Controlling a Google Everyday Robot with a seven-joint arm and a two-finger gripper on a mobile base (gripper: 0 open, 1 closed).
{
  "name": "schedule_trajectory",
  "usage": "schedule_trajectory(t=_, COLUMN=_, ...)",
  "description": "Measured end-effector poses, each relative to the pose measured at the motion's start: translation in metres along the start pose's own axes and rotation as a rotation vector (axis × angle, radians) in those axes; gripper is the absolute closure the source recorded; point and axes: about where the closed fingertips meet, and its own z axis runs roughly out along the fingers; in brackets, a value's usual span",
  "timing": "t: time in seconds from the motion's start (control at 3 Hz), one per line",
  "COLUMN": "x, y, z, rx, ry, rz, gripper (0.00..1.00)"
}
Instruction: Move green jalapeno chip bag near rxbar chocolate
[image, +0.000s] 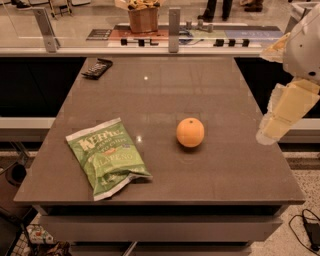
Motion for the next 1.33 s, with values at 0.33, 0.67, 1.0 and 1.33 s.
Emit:
schedule_trajectory(t=0.33, x=-0.026, y=-0.001, z=0.009, rx=0.012, ry=-0.076, rz=0.024, gripper=0.0)
schedule_trajectory(t=0.67, x=-0.066, y=-0.001, z=0.021, rx=0.056, ry=-0.117, rz=0.048, gripper=0.0)
schedule_trajectory(t=1.0, x=-0.101, y=0.004, z=0.031, rx=0.088, ry=-0.174, rz=0.104, gripper=0.0)
schedule_trajectory(t=1.33, x=-0.135, y=0.016, z=0.049, rx=0.077, ry=-0.246, rz=0.129, gripper=0.0)
